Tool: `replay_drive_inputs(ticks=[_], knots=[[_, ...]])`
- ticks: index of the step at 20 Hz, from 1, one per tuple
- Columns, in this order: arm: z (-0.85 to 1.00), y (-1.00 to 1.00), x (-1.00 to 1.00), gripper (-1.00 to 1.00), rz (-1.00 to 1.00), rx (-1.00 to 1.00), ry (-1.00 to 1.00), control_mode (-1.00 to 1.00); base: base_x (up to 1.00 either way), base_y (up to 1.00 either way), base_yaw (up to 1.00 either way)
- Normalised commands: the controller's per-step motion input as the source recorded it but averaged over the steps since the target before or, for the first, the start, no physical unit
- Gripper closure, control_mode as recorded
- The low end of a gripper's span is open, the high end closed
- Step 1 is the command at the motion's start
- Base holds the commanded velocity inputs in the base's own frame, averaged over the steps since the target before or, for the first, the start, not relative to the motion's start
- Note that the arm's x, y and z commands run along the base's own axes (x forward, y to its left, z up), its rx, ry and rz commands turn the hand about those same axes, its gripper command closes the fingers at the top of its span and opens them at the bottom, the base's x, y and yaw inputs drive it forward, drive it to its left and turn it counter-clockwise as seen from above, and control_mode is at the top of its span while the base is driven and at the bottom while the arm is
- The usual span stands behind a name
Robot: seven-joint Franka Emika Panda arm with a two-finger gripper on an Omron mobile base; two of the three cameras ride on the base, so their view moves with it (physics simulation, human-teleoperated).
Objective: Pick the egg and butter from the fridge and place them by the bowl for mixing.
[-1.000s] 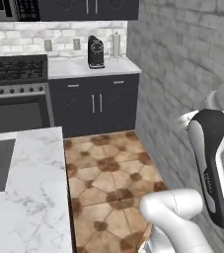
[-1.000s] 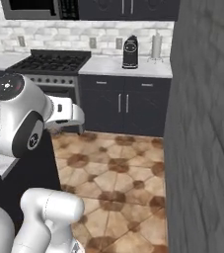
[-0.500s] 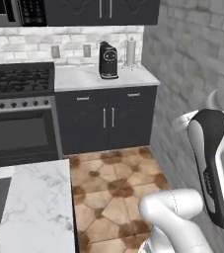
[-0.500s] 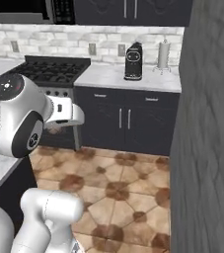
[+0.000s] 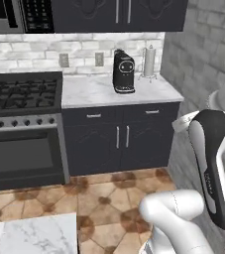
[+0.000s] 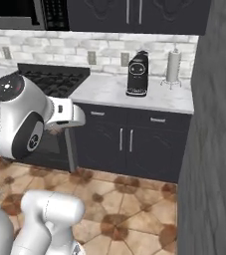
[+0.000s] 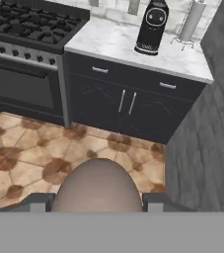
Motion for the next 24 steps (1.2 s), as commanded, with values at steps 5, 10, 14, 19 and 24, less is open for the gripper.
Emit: replay_drive_inputs(ticks=[5,10,14,19,24], knots=[[0.0,0.0,0.0,1.0,0.0,0.0,0.0,1.0,1.0,0.0,0.24],[0.0,0.0,0.0,1.0,0.0,0.0,0.0,1.0,1.0,0.0,0.55],[0.0,0.0,0.0,1.0,0.0,0.0,0.0,1.0,0.89,0.0,0.69],[0.0,0.0,0.0,1.0,0.0,0.0,0.0,1.0,0.76,0.0,0.74],[0.0,0.0,0.0,1.0,0.0,0.0,0.0,1.0,0.6,0.0,0.77]])
